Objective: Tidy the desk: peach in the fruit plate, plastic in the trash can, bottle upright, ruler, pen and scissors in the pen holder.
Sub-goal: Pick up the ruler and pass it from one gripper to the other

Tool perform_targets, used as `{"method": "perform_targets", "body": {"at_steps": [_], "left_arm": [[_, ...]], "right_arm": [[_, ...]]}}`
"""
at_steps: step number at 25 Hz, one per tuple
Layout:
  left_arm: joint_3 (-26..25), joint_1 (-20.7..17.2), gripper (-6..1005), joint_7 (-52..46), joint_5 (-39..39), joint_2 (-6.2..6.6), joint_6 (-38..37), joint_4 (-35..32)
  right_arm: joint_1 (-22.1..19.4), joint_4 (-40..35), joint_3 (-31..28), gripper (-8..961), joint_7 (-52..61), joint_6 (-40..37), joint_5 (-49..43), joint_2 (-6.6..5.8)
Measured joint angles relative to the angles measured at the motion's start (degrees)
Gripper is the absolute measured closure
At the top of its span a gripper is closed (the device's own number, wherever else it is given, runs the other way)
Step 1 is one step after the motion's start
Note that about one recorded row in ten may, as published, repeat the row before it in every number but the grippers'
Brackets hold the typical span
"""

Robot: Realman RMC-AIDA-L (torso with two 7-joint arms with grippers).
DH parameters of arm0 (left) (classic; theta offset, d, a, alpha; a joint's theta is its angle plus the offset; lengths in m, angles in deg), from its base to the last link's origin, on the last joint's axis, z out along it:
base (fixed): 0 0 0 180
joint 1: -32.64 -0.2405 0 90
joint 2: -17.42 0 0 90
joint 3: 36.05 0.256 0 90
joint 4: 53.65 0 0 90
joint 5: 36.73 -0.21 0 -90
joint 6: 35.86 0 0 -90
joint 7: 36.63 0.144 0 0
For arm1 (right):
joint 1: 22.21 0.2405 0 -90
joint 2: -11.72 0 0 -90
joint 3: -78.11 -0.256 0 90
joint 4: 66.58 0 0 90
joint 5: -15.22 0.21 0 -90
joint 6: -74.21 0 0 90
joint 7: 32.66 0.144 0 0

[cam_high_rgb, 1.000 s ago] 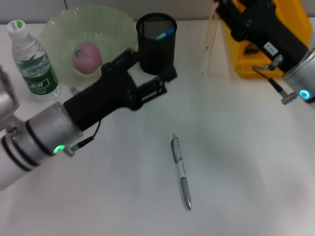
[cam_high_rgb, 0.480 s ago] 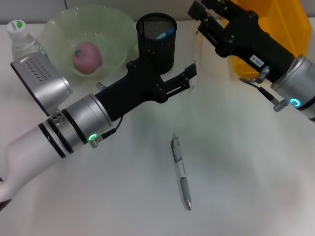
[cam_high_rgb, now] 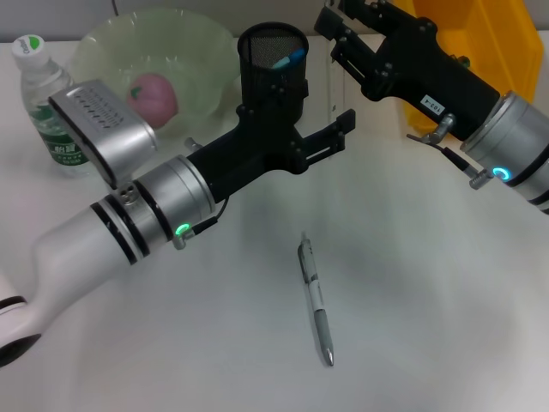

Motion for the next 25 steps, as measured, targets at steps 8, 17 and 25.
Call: {"method": "perform_targets", "body": {"at_steps": [8,17,25], "left_arm": [[-5.92,0.32,221,5.69,-2.72,-0.01,3.39,2.69],[-17.97,-1.59,226,7.57,-14.39,0.00,6.92,3.23],[-20.38,-1.59,345,7.58,-16.29,0.00,8.88,3.37]], "right_arm": [[0.66,0.01,0.70,555,-0.16,0.82,0.00,0.00],[0.86,-0.47,0.68,553,-0.24,2.21,0.04,0.00],[0.88,-0.51,0.62,551,-3.13,2.39,0.14,0.00]]}}
